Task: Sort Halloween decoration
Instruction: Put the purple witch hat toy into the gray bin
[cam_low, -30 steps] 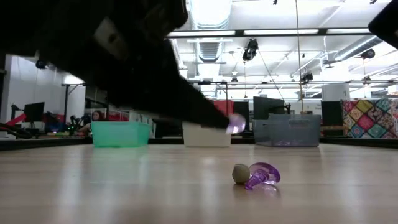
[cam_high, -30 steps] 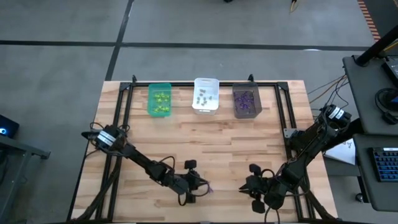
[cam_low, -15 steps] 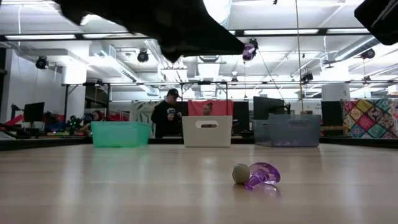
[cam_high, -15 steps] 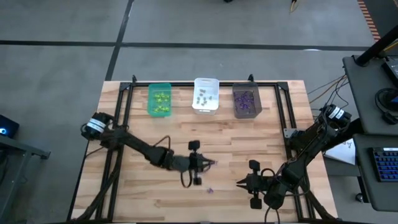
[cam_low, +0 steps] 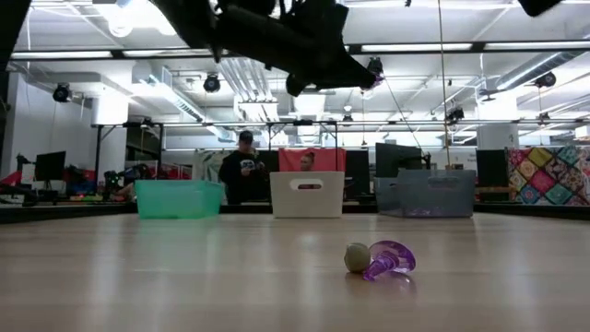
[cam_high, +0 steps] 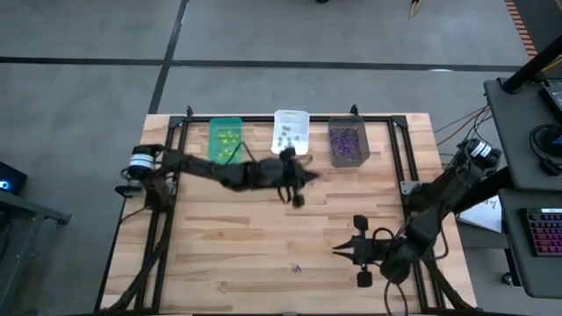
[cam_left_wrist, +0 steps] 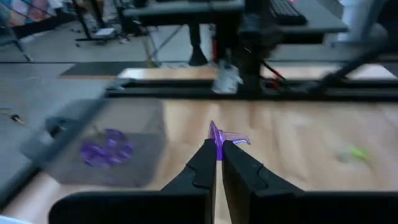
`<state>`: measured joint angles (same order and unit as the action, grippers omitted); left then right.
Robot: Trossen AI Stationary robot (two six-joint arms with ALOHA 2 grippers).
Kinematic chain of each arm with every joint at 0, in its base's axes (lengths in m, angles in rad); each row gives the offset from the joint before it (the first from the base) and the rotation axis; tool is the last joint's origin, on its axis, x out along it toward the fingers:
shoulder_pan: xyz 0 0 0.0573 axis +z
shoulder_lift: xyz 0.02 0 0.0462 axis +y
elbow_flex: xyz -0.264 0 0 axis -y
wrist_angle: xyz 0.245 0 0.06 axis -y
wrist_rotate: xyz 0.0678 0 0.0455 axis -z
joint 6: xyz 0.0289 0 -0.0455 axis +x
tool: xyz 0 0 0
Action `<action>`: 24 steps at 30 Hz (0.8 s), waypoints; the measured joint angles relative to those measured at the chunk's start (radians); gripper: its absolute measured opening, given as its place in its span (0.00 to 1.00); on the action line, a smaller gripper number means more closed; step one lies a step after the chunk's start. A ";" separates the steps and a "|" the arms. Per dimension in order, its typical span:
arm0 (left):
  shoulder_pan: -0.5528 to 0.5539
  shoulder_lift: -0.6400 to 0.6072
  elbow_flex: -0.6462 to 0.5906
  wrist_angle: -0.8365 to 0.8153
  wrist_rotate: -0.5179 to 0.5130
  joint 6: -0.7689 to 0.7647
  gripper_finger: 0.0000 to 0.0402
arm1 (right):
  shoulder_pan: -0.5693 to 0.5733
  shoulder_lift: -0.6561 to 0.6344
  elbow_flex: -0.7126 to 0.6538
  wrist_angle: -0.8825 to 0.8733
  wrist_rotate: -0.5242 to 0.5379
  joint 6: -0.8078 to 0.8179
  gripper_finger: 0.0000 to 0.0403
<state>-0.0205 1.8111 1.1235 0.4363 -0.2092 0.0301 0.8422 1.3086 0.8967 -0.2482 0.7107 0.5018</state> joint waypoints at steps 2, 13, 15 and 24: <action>0.049 0.000 0.029 -0.009 0.037 0.010 0.00 | -0.011 -0.028 0.000 0.000 0.001 -0.034 0.08; 0.220 0.116 0.236 -0.055 0.151 0.042 0.00 | -0.099 -0.125 0.000 -0.003 -0.001 -0.232 0.08; 0.236 0.159 0.281 -0.063 0.163 0.044 0.00 | -0.115 -0.126 0.000 -0.007 -0.001 -0.248 0.08; 0.286 0.358 0.471 -0.135 0.171 0.032 0.00 | -0.142 -0.127 -0.001 -0.008 -0.004 -0.259 0.08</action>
<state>0.2658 2.1688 1.5946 0.3014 -0.0383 0.0626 0.6998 1.1816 0.8959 -0.2562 0.7070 0.2427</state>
